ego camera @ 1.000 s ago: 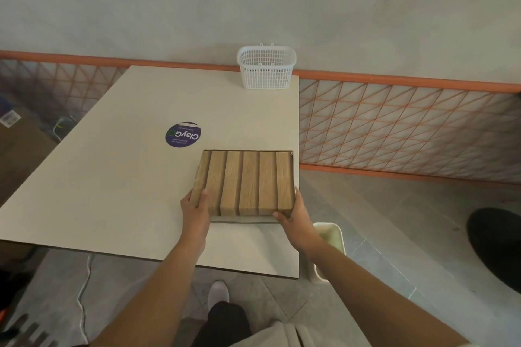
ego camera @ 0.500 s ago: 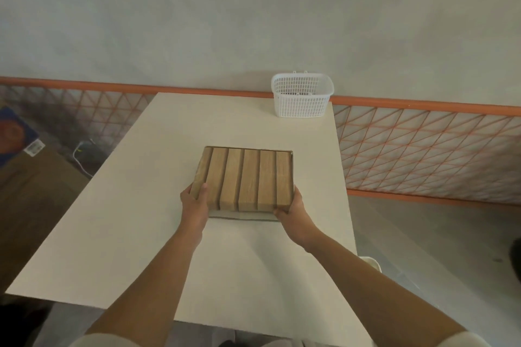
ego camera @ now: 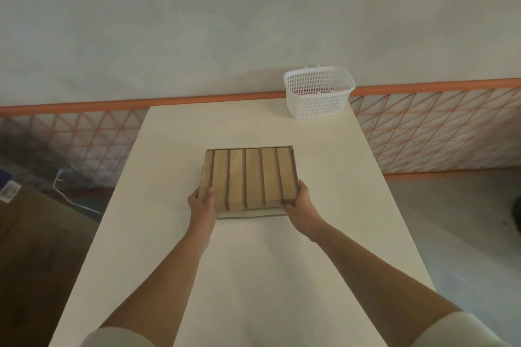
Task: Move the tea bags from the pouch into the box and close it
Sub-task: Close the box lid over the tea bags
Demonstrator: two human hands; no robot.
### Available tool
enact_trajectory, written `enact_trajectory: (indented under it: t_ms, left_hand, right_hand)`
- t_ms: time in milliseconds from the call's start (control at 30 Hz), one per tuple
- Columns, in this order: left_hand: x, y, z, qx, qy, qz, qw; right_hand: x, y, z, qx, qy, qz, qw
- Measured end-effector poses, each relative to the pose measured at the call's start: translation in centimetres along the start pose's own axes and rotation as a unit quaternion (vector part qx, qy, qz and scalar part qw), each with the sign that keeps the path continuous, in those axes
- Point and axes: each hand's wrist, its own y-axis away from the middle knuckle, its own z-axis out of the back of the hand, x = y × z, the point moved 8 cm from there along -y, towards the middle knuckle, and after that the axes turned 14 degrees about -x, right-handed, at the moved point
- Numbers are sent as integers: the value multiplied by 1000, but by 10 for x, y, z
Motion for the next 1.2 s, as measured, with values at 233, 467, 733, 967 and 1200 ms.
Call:
enact_trajectory:
  t_ms: [233,467,733,967,1200]
  left_hand:
    - [6,-15,2,19,11,3,1000]
    - [8,-15,1,47,39,12,998]
    - [14,-17,-1,58,45,25,997]
    - [12,-16,-5,48,70,25,996]
    - [5,-15,0,68,-17,-60,996]
  right_hand:
    - [2,-5,-15,-13,7,-9,1000]
    - [0,-3,-19,9,-72,-65,995]
    - [1,-9,-22,4,-67,-65,996]
    - [3,-13,-21,18,-64,-47,997]
    - [13,0,-11,2,-10,20,1000]
